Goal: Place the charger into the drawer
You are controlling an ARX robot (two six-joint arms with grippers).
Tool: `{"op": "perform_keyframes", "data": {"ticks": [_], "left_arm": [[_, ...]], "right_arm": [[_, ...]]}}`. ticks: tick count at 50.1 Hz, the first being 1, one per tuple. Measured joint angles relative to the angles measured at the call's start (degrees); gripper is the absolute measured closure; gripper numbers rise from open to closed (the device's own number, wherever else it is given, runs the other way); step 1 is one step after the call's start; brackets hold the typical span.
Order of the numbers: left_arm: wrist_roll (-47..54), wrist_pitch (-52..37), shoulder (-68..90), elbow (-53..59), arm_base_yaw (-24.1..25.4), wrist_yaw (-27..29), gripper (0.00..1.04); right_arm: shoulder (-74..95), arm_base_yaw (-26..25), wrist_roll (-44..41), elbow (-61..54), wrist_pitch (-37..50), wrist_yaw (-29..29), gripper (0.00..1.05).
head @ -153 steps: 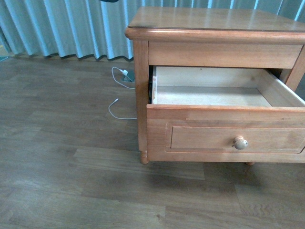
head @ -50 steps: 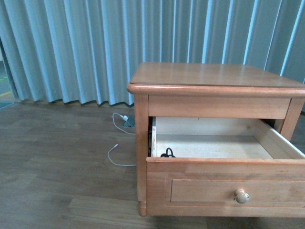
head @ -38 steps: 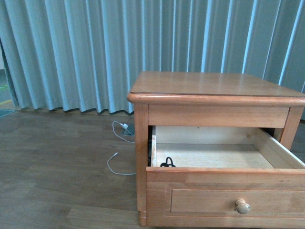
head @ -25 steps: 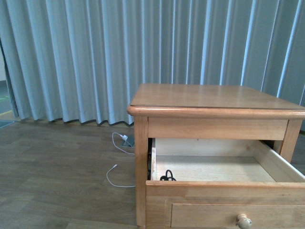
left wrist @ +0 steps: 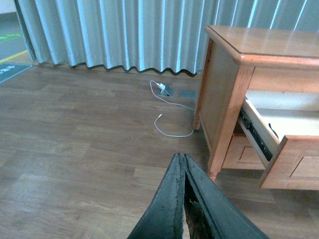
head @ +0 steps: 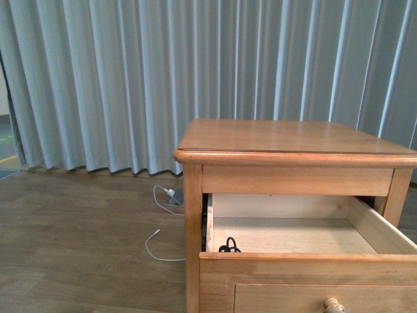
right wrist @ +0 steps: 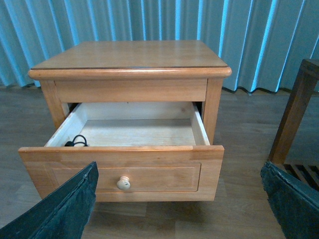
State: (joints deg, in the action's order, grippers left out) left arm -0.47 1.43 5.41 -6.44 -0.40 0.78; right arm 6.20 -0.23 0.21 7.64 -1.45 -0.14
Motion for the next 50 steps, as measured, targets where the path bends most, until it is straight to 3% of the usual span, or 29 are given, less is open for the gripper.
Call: {"op": "perform_keyframes", "data": {"ticks": [44,47,50], "left_arm": [[0.0,-1.1,-5.2,5.7,0.2,-0.6,1.01],[0.0,-1.1,-5.2,5.7,0.2,-0.6,0.93],[0.0,-1.1,-5.2,5.7,0.2,-0.6,0.77]], "right_arm": [[0.0,0.0,0.0,0.0,0.0,0.0,0.08],[0.0,0.0,0.0,0.0,0.0,0.0,0.08],[0.2,0.6,0.2,0.1,-0.8,1.6,0.08]]}}
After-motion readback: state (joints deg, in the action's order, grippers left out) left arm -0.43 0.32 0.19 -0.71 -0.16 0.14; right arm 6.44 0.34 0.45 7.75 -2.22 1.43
